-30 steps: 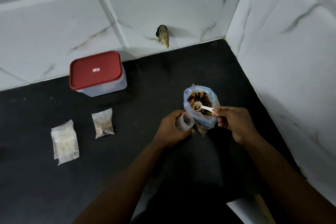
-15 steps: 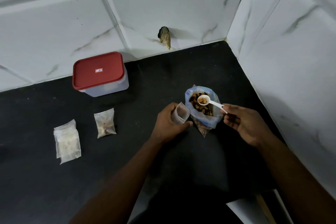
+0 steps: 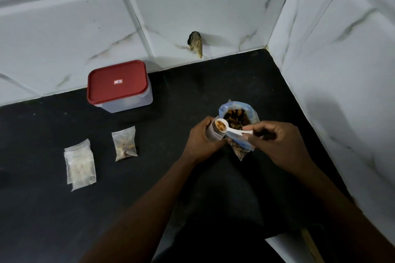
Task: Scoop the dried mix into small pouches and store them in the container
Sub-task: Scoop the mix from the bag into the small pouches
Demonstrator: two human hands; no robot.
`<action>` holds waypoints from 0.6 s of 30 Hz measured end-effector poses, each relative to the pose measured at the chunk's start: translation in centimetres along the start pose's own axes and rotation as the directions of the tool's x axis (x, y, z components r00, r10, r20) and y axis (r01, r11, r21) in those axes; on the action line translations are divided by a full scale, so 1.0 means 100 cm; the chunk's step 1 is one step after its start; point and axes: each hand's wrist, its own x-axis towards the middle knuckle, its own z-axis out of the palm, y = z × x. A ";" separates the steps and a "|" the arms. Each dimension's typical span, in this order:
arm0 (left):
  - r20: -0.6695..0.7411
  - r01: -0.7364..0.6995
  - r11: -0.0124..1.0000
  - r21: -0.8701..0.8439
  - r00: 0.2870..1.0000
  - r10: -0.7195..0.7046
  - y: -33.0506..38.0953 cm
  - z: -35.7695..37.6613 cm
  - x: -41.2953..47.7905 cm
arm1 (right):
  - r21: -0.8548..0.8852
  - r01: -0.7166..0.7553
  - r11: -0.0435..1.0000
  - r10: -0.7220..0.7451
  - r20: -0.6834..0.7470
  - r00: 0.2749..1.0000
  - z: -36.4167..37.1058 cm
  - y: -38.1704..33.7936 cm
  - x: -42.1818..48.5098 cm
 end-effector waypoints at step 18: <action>-0.016 0.025 0.999 0.033 1.000 -0.025 -0.018 0.006 0.005 | 0.436 -0.209 0.875 0.311 -0.179 0.933 0.011 0.021 -0.002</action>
